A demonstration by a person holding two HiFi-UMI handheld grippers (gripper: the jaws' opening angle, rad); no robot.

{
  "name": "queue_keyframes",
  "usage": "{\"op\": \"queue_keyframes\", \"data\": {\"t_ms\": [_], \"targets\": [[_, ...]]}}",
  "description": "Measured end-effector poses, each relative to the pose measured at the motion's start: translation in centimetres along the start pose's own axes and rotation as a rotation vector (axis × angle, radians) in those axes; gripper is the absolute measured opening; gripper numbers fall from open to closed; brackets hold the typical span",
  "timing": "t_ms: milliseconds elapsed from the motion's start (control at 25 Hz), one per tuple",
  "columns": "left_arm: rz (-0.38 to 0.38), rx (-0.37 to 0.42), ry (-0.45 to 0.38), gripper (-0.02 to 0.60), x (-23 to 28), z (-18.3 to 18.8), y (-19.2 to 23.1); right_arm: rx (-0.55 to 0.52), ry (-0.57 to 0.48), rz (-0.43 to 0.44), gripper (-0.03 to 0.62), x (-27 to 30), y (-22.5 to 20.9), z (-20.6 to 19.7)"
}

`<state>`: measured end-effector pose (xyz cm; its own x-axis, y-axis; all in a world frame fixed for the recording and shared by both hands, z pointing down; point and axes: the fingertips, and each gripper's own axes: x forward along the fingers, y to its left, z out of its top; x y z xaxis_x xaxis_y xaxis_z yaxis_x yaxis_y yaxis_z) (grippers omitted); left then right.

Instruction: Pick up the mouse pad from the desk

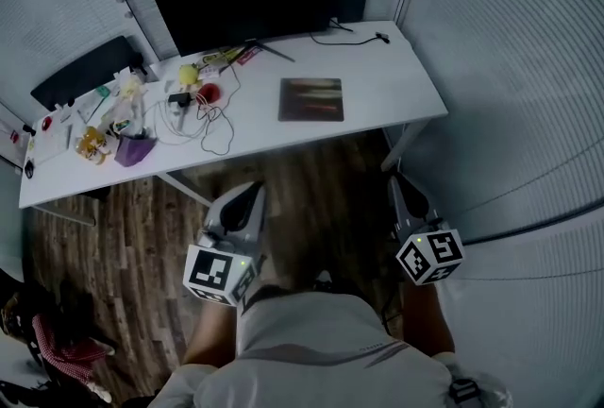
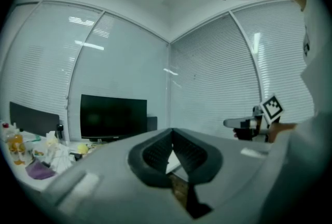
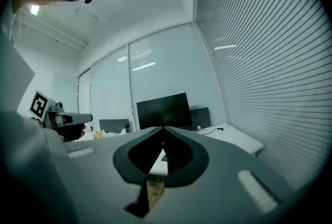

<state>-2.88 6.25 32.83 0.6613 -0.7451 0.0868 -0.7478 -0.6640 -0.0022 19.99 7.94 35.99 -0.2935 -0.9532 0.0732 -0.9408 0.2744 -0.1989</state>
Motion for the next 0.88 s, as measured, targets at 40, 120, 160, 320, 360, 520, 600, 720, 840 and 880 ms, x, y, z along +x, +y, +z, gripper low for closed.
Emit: {"op": "queue_keyframes", "data": {"t_ms": [40,120,160,320,360,520,600,720,840,880], "targets": [[0.005,0.001,0.006,0.003,1.2,-0.1,-0.2,0.003,0.002,0.002,0.004,0.5,-1.3,0.0],[0.011,0.005,0.023,0.002,3.4,-0.5,-0.6,0.014,0.003,0.003,0.003,1.5,-3.4,0.0],[0.012,0.007,0.031,0.003,4.4,-0.7,-0.7,0.021,0.003,0.003,0.004,1.9,-4.4,-0.2],[0.015,0.005,0.045,0.002,8.2,-1.0,-0.3,0.051,0.023,0.002,0.003,4.0,-7.5,-1.1],[0.014,0.008,0.048,0.003,9.2,-1.1,0.0,0.058,0.028,0.002,0.003,4.7,-8.1,-1.3],[0.003,-0.003,0.066,0.003,12.8,-2.2,1.6,0.058,0.036,-0.004,0.005,7.8,-10.1,-1.7],[-0.008,-0.022,0.062,0.003,14.5,-2.3,3.0,0.047,0.040,-0.020,0.004,9.3,-10.7,-1.4],[-0.030,-0.044,0.056,0.003,17.7,-2.4,5.4,0.023,0.060,-0.056,0.005,12.2,-12.3,-1.2],[-0.044,-0.052,0.055,0.003,21.4,-2.5,8.9,0.011,0.081,-0.089,0.005,16.3,-13.8,-1.2],[-0.047,-0.057,0.057,0.003,22.4,-2.5,10.2,0.011,0.088,-0.096,0.005,17.8,-14.0,-1.2]]}}
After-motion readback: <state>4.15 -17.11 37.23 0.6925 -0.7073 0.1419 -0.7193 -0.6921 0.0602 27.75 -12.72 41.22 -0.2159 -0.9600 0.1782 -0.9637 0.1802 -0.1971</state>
